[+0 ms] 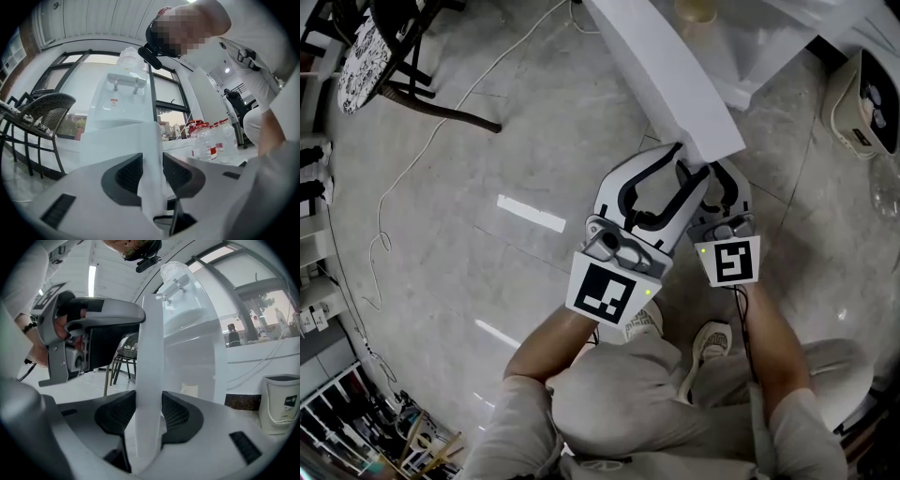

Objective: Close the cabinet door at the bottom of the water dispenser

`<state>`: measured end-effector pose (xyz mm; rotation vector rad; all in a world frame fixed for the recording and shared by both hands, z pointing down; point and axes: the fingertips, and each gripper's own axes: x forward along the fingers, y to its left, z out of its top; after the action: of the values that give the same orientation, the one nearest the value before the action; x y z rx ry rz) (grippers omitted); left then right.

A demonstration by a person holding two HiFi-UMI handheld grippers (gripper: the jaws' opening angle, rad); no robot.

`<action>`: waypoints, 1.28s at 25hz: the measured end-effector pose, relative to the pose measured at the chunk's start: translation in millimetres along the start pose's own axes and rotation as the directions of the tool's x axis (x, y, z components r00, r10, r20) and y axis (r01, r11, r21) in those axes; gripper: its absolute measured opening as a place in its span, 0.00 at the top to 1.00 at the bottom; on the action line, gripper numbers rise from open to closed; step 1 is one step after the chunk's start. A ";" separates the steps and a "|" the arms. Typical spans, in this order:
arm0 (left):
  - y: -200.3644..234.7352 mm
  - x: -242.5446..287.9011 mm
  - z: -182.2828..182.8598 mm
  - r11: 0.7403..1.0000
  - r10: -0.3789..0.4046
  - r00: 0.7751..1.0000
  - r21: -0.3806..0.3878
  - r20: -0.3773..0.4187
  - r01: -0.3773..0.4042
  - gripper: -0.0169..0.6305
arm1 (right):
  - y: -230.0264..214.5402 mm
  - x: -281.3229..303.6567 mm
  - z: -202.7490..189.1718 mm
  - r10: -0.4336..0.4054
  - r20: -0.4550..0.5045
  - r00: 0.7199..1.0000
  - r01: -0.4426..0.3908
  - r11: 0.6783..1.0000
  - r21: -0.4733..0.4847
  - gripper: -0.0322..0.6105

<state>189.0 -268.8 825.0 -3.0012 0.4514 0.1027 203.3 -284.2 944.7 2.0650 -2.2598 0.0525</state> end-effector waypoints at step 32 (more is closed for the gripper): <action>-21.2 46.9 -59.0 0.997 -0.077 0.986 -0.006 -0.145 0.077 0.87 | -122.5 4.3 -7.3 -0.183 -0.036 0.982 0.183 0.983 -0.001 0.64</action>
<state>243.0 -268.9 881.7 -3.0336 0.3480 -0.1225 325.1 -299.0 948.8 2.2439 -2.0408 0.0805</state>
